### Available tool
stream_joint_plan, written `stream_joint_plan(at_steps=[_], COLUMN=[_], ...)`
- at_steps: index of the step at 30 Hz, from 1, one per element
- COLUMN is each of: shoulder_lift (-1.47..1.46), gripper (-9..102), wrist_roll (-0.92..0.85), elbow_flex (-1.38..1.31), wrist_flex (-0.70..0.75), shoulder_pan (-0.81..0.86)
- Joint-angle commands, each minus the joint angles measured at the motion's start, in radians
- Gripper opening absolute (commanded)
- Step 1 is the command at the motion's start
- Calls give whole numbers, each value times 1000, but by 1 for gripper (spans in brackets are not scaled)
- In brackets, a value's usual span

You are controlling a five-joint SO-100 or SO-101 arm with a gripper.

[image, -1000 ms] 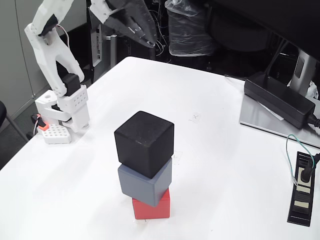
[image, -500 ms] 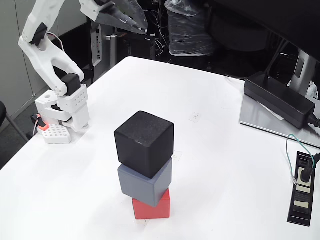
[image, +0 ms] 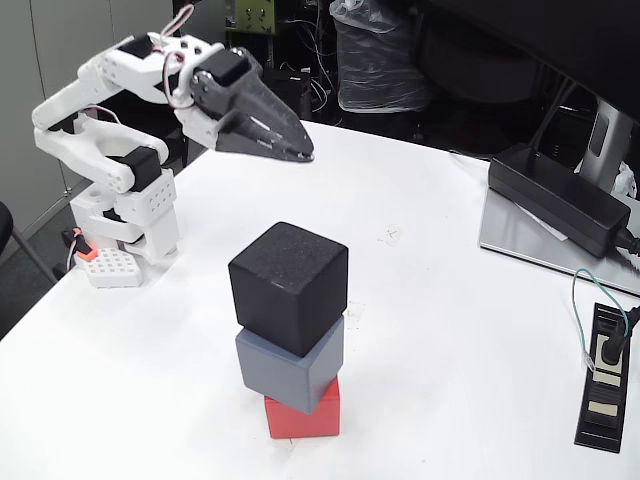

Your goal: Stack the three blocks in an ordered color.

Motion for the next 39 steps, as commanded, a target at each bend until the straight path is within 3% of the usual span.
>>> stream_joint_plan(at_steps=[1, 7, 16, 25, 39], shoulder_lift=[81, 147, 144, 158, 160], gripper=[-1, -1, -1, -1, -1], wrist_roll=[5, 11, 12, 11, 14], elbow_flex=[179, 347, 344, 344, 342], wrist_flex=[-109, -192, -187, 18, 28], shoulder_pan=[-41, -170, -187, -184, -124])
